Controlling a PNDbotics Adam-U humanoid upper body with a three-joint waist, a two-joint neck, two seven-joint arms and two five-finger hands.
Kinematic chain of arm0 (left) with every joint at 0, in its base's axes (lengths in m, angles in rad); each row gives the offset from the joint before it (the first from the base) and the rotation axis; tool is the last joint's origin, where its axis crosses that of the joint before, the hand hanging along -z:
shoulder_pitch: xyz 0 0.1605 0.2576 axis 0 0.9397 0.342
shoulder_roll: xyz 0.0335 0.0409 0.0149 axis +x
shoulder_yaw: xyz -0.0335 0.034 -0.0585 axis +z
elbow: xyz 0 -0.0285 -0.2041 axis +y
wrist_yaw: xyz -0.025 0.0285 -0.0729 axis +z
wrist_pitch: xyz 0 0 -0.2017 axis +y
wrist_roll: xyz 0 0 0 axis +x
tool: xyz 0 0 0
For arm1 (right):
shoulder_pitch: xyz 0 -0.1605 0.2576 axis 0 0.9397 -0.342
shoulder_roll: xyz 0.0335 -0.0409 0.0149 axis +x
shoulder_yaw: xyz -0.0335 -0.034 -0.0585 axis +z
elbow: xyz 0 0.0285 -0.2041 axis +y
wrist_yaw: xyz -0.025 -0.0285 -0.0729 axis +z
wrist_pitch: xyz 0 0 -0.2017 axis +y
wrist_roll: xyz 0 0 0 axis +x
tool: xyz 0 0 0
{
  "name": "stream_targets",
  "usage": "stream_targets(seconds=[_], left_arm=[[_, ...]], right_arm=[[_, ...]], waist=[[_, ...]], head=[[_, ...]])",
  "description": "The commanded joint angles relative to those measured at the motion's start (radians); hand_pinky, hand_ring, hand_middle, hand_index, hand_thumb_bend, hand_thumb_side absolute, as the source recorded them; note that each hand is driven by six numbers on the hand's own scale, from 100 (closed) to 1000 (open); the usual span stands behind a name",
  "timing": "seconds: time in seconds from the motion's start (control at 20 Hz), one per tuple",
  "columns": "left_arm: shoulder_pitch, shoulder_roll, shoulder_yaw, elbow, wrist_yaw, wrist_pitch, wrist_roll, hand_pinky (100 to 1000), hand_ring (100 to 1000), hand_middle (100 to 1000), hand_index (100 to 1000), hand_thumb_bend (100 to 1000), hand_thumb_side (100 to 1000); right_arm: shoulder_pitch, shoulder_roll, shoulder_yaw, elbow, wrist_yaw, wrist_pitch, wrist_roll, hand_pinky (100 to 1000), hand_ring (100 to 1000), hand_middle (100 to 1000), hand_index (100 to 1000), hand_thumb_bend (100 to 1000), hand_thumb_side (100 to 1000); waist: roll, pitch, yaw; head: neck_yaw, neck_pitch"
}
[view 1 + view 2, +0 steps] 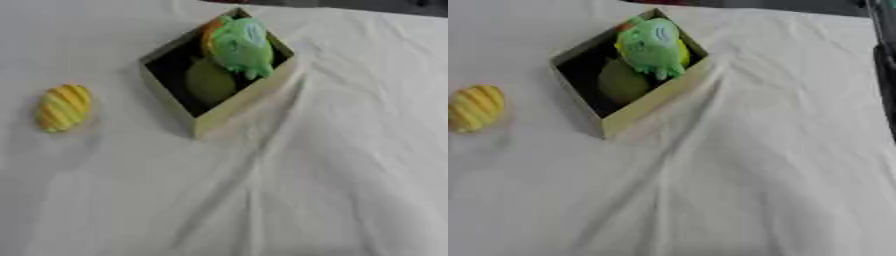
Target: Pick up objects on the table and place them in the box.
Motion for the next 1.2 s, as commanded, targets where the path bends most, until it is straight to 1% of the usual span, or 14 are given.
stream_targets(seconds=[0.05, 0.15, 0.3, 0.35, 0.45, 0.65, 0.7, 0.75, 0.8, 0.85, 1.05, 1.1, 1.2], left_arm=[[0.0, 0.086, 0.012, 0.026, -0.044, 0.045, -0.023, 704, 753, 746, 848, 452, 470], [-0.005, 0.136, -0.002, 0.065, -0.075, 0.076, -0.052, 714, 755, 748, 855, 464, 483], [-0.018, 0.216, -0.051, 0.136, -0.123, 0.125, -0.1, 735, 759, 753, 865, 489, 526], [-0.024, 0.242, -0.067, 0.162, -0.139, 0.141, -0.117, 735, 759, 753, 865, 489, 526], [-0.03, 0.294, -0.106, 0.214, -0.172, 0.173, -0.149, 762, 771, 766, 887, 529, 595], [-0.046, 0.397, -0.188, 0.317, -0.235, 0.237, -0.212, 784, 780, 775, 899, 571, 639], [-0.051, 0.423, -0.205, 0.342, -0.251, 0.25, -0.228, 798, 785, 777, 902, 593, 652], [-0.055, 0.448, -0.225, 0.367, -0.266, 0.255, -0.243, 800, 786, 777, 901, 599, 649], [-0.059, 0.472, -0.243, 0.387, -0.281, 0.254, -0.258, 803, 787, 776, 898, 624, 640], [-0.062, 0.496, -0.257, 0.402, -0.296, 0.248, -0.273, 805, 788, 777, 898, 629, 636], [-0.053, 0.6, -0.277, 0.424, -0.355, 0.214, -0.337, 818, 798, 787, 899, 670, 620], [-0.051, 0.618, -0.281, 0.426, -0.358, 0.204, -0.352, 824, 803, 791, 899, 687, 625], [-0.053, 0.633, -0.293, 0.437, -0.359, 0.187, -0.383, 827, 805, 794, 898, 702, 634]], right_arm=[[0.042, -0.032, -0.061, -0.095, -0.055, 0.007, -0.051, 893, 909, 645, 770, 105, 416], [0.093, -0.044, -0.078, -0.146, -0.087, 0.02, -0.083, 892, 908, 646, 770, 113, 413], [0.173, -0.065, -0.097, -0.226, -0.136, 0.045, -0.132, 892, 905, 646, 770, 128, 408], [0.198, -0.07, -0.103, -0.248, -0.152, 0.052, -0.148, 892, 905, 646, 770, 128, 408], [0.233, -0.08, -0.113, -0.266, -0.184, 0.047, -0.18, 892, 902, 647, 769, 144, 400], [0.264, -0.101, -0.112, -0.271, -0.248, 0.02, -0.244, 892, 901, 647, 769, 149, 399], [0.267, -0.107, -0.11, -0.271, -0.263, 0.015, -0.259, 892, 901, 648, 769, 152, 399], [0.27, -0.113, -0.107, -0.271, -0.278, 0.01, -0.274, 892, 901, 648, 769, 153, 399], [0.272, -0.118, -0.104, -0.271, -0.29, 0.006, -0.289, 893, 901, 649, 769, 154, 400], [0.273, -0.122, -0.099, -0.271, -0.295, 0.002, -0.304, 893, 901, 649, 769, 154, 401], [0.27, -0.127, -0.073, -0.271, -0.276, -0.009, -0.368, 893, 901, 647, 768, 158, 404], [0.268, -0.127, -0.065, -0.271, -0.267, -0.012, -0.384, 892, 900, 647, 768, 160, 402], [0.267, -0.129, -0.052, -0.271, -0.248, -0.018, -0.415, 892, 898, 647, 767, 162, 400]], waist=[[0.017, -0.027, 0.004], [0.031, -0.029, 0.012], [0.052, -0.034, 0.027], [0.056, -0.036, 0.03], [0.065, -0.038, 0.036], [0.075, -0.04, 0.031], [0.077, -0.04, 0.028], [0.078, -0.04, 0.025], [0.08, -0.041, 0.023], [0.08, -0.041, 0.021], [0.08, -0.039, 0.009], [0.08, -0.039, 0.006], [0.08, -0.039, 0.003]], head=[[0.004, -0.002], [0.004, 0.001], [-0.003, 0.008], [-0.005, 0.01], [-0.007, 0.013], [0.011, 0.023], [0.017, 0.025], [0.02, 0.027], [0.024, 0.029], [0.027, 0.029], [0.042, 0.029], [0.045, 0.028], [0.048, 0.027]])
